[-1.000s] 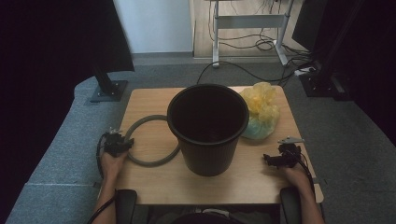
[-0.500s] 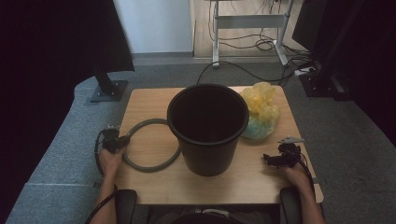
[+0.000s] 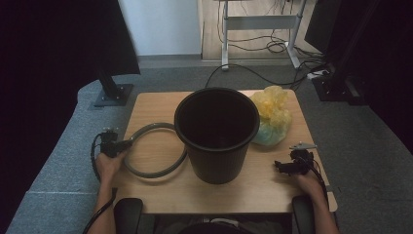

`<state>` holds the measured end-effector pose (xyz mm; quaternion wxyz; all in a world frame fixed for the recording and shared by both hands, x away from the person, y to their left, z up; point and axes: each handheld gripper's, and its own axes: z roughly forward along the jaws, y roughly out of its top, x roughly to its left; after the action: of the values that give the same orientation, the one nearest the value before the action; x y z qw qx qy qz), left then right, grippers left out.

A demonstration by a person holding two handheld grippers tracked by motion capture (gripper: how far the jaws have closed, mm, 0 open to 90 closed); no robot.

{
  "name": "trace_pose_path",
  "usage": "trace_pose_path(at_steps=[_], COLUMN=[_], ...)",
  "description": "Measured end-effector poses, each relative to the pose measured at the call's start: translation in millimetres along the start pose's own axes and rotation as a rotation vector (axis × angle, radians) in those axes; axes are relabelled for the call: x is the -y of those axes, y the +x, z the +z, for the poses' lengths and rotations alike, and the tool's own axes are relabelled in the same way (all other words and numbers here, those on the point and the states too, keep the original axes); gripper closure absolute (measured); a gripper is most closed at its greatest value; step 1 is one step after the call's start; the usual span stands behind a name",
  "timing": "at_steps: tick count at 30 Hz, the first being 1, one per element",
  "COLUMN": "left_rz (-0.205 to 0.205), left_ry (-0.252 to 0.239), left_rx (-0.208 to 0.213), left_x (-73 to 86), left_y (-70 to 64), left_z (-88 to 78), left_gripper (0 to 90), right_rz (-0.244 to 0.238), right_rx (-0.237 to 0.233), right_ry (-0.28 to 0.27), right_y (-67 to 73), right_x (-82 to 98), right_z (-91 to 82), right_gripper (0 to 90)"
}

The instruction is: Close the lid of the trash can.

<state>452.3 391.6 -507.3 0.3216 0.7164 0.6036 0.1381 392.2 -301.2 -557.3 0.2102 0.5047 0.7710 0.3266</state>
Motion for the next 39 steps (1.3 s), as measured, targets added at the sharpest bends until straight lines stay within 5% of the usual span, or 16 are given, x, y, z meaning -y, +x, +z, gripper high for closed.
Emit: trace_pose_path(at_steps=[18, 39], left_rz=[-0.025, -0.012], left_ry=[0.028, 0.017], left_rx=[0.050, 0.088], left_x=[-32.1, -72.0], left_y=[10.0, 4.1], left_z=[-43.4, -92.8], left_gripper=[79.0, 78.9], right_rz=[0.000, 0.000], right_rx=[0.000, 0.000], right_ry=[0.000, 0.000], right_y=[-0.1, -0.1], right_x=[-0.1, -0.2], right_z=[0.0, 0.0], right_gripper=[0.0, 0.0])
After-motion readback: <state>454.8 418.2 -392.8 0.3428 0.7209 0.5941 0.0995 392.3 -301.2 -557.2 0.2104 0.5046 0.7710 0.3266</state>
